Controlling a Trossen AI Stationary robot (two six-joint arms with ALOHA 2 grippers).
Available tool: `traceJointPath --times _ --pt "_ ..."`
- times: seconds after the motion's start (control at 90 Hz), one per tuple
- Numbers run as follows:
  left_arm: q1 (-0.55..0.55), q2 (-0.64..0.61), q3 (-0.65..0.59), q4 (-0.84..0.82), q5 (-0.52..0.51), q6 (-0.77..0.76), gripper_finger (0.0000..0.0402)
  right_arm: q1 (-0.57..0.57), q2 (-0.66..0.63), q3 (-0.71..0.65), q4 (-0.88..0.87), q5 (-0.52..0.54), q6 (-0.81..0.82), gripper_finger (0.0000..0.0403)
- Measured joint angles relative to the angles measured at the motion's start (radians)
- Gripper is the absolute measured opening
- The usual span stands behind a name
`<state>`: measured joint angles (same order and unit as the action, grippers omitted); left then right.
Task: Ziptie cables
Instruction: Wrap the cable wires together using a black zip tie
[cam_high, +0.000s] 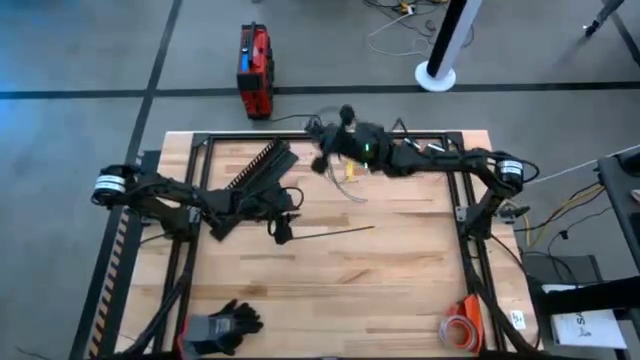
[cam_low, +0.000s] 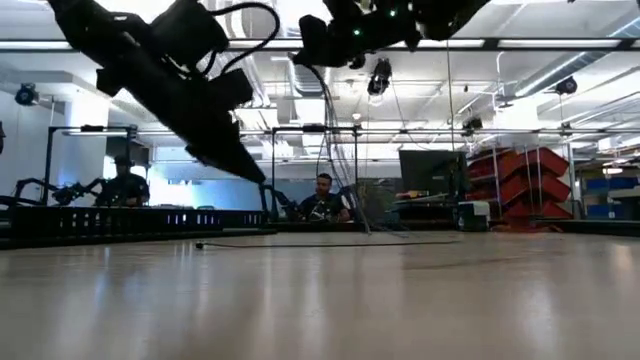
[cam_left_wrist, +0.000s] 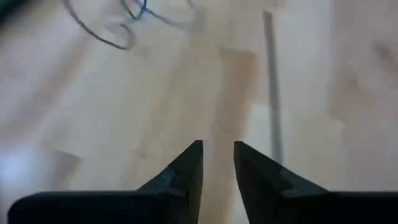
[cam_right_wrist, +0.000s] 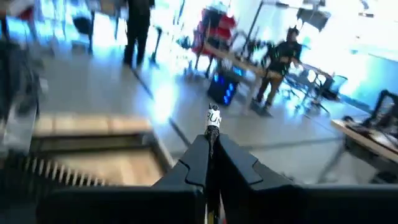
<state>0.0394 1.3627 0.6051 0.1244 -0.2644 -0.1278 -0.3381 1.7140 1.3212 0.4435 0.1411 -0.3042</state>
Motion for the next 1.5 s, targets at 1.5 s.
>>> traceJointPath --times 1.5 --pt "0.020 0.242 0.040 0.414 0.336 -0.021 0.0075 0.425 -0.040 -0.346 -0.663 -0.242 -0.583 0.0005"
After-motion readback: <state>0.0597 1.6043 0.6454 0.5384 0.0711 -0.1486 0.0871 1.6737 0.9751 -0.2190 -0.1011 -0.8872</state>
